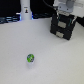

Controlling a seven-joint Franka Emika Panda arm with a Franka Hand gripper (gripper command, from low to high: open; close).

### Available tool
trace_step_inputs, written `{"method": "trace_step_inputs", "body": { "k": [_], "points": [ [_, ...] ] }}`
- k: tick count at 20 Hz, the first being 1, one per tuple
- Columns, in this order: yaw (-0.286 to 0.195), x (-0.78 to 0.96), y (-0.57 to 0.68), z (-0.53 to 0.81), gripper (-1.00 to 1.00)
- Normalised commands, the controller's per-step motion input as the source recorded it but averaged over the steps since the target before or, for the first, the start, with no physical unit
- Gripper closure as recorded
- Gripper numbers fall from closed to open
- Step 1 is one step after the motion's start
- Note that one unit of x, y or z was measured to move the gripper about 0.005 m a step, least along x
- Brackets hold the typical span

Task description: Open the kcup holder, insert the kcup into the holder, and close the kcup holder

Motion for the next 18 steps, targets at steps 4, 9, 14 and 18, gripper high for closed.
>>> {"method": "trace_step_inputs", "body": {
  "k": [4, 9, 14, 18],
  "points": [
    [-0.008, -0.45, -0.01, -0.33, -1.00],
    [-0.013, -0.22, 0.00, -0.10, 1.00],
    [-0.007, 0.00, 0.00, 0.00, 1.00],
    [-0.001, 0.01, 0.01, 0.01, 1.00]
  ]
}}
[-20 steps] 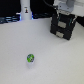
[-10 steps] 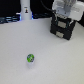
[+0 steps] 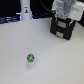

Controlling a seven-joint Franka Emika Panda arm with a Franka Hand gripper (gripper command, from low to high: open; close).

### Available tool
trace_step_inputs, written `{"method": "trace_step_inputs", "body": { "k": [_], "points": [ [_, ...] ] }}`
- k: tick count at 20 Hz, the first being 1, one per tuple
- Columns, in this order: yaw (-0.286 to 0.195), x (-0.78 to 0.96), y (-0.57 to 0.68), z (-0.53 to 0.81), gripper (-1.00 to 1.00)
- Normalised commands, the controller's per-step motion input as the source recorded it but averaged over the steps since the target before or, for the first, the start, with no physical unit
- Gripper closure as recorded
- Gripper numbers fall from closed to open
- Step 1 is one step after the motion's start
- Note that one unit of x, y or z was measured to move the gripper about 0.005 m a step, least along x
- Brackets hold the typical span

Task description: Open the kcup holder, insert the kcup into the holder, and close the kcup holder

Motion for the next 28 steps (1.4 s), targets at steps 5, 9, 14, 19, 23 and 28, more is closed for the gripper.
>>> {"method": "trace_step_inputs", "body": {
  "k": [5, 9, 14, 19, 23, 28],
  "points": [
    [-0.018, 0.14, 0.03, 0.01, 1.00],
    [-0.039, 0.75, 0.05, 0.17, 1.00],
    [-0.052, 0.88, 0.01, 0.23, 1.00],
    [-0.079, 0.92, -0.09, 0.14, 1.00],
    [-0.080, 0.94, -0.14, 0.10, 1.00],
    [-0.080, 0.95, -0.20, 0.15, 1.00]
  ]
}}
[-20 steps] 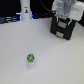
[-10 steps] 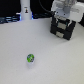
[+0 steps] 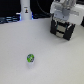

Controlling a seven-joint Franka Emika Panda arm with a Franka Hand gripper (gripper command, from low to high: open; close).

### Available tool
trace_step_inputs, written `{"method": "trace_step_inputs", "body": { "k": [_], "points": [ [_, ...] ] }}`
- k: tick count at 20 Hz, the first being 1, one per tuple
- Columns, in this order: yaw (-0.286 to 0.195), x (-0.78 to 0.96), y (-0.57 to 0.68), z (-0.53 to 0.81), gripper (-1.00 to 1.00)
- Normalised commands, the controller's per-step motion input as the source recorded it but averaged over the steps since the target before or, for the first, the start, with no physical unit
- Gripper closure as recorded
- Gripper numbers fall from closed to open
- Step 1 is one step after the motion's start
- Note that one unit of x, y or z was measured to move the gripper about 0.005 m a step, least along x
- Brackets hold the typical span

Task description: Open the kcup holder, insert the kcup into the holder, and close the kcup holder

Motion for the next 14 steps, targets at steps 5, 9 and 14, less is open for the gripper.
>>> {"method": "trace_step_inputs", "body": {
  "k": [5, 9, 14],
  "points": [
    [-0.082, 0.95, -0.22, 0.17, 1.00],
    [-0.074, 0.95, -0.24, 0.21, 1.00],
    [-0.048, 0.96, -0.23, 0.21, 1.00]
  ]
}}
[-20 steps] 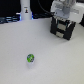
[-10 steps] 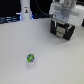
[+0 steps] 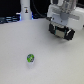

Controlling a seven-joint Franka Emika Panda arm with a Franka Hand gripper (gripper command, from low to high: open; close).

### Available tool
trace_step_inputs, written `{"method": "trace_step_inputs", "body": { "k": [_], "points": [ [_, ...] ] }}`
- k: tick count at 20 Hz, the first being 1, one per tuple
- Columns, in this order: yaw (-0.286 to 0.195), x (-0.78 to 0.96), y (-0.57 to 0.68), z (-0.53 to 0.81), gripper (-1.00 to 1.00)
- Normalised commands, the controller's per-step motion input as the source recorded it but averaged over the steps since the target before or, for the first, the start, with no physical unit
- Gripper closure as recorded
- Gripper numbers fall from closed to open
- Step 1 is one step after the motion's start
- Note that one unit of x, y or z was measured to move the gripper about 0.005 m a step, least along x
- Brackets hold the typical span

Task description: Open the kcup holder, insert the kcup into the holder, and close the kcup holder

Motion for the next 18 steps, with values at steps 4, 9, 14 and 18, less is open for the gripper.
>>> {"method": "trace_step_inputs", "body": {
  "k": [4, 9, 14, 18],
  "points": [
    [-0.043, 0.91, -0.28, 0.20, 1.00],
    [-0.059, 0.81, -0.36, 0.14, 1.00],
    [-0.060, 0.75, -0.41, 0.11, 1.00],
    [-0.032, 0.49, -0.31, 0.08, 1.00]
  ]
}}
